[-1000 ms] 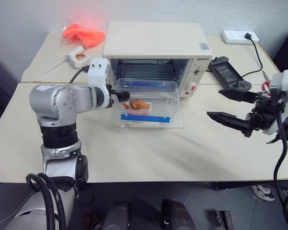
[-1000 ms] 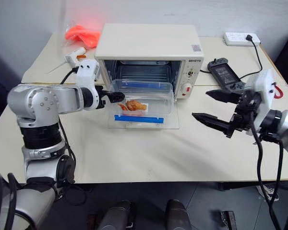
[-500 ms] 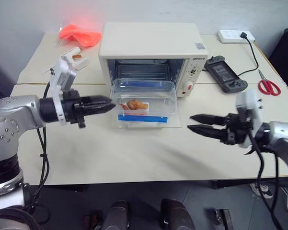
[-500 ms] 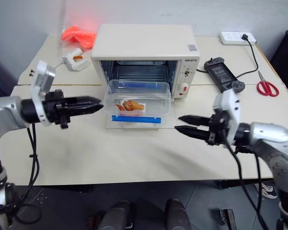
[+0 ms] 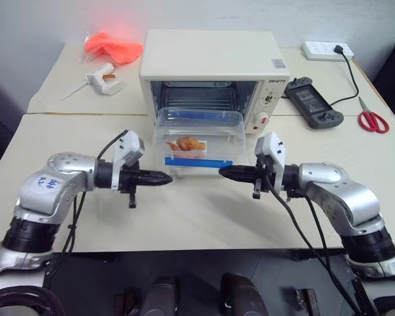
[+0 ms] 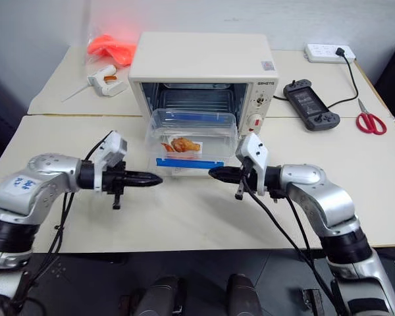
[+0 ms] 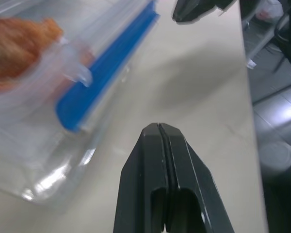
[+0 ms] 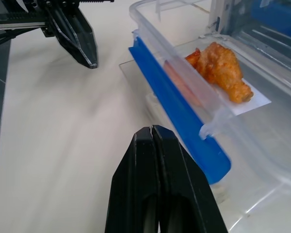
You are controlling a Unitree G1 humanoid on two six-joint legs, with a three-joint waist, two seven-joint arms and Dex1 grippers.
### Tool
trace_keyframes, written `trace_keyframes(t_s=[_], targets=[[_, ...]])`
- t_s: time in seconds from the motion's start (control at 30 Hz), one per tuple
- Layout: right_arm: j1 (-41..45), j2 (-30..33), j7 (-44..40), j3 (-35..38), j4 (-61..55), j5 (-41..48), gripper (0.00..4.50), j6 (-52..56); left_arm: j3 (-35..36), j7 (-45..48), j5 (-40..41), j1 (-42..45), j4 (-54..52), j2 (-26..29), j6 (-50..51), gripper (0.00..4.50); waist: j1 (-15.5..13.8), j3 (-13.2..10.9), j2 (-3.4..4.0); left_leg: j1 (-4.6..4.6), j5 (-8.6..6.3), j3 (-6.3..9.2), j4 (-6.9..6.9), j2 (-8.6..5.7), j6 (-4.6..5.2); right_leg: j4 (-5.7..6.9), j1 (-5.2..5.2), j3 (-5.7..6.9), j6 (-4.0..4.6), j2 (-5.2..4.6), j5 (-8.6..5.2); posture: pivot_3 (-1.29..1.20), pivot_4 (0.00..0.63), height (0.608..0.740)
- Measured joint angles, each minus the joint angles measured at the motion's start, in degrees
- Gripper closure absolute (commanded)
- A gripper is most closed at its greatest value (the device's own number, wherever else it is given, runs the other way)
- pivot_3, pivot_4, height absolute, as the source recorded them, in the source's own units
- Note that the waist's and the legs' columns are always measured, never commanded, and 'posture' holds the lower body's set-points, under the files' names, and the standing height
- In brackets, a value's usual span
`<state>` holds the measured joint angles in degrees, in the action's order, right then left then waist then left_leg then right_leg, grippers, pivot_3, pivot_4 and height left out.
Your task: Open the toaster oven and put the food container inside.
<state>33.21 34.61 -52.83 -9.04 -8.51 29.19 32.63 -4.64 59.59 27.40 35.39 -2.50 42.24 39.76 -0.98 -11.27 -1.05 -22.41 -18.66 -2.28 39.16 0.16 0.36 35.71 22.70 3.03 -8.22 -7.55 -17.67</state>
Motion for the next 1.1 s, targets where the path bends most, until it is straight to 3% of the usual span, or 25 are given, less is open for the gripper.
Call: trace_keyframes(t_s=[0.2,0.33,0.6,0.77,0.93,1.1], targets=[[7.98,-5.11,1.16,-1.70,14.10,-8.29,4.45,-8.88,-0.95,-7.70,-7.58,8.48,14.09,-8.65,-8.29,4.50,0.32,0.00,0.00,0.00,0.04,-0.13,0.05,-0.02,-0.01,0.10,0.00,0.06,-0.01,-0.01,0.01,0.00,0.150,0.740],[15.32,-11.16,8.24,-1.59,29.04,-16.36,4.45,-18.96,1.23,-17.20,-12.37,16.94,28.37,-14.59,-14.50,4.50,1.22,0.00,0.00,-0.07,0.07,-0.15,0.04,-0.03,-0.04,0.15,0.05,0.20,-0.02,-0.05,0.01,0.00,0.150,0.740],[21.23,-15.92,18.41,2.34,42.82,-22.07,4.45,-31.51,2.54,-19.78,-14.13,19.30,32.43,-17.58,-18.54,4.50,2.42,0.00,0.00,-0.24,0.11,0.04,0.06,-0.04,-0.10,0.16,0.08,0.85,-0.02,-0.24,0.01,0.00,0.150,0.740],[20.51,-16.14,15.70,3.47,41.89,-20.48,4.45,-30.65,3.16,-17.92,-12.96,18.71,28.40,-17.52,-16.20,4.50,2.81,0.00,0.00,-0.22,0.13,0.07,0.00,0.00,-0.13,0.18,0.09,0.86,-0.02,-0.20,0.01,0.00,0.150,0.740],[15.14,-14.58,11.53,5.89,30.11,-14.90,4.45,-22.50,4.98,-13.27,-7.33,12.53,14.60,-13.26,-7.42,4.50,3.34,-0.02,0.05,-0.23,0.13,0.28,-0.08,0.03,-0.13,0.17,0.14,0.84,-0.02,-0.20,0.01,0.00,0.150,0.740],[8.60,-7.97,9.60,10.12,13.75,-8.98,4.50,-11.82,11.34,-9.84,1.33,6.81,1.69,-4.51,4.20,3.39,2.76,-0.04,0.07,-0.19,0.13,0.43,-0.02,0.07,-0.13,0.18,0.12,0.76,-0.01,-0.21,0.01,0.00,0.150,0.740]])
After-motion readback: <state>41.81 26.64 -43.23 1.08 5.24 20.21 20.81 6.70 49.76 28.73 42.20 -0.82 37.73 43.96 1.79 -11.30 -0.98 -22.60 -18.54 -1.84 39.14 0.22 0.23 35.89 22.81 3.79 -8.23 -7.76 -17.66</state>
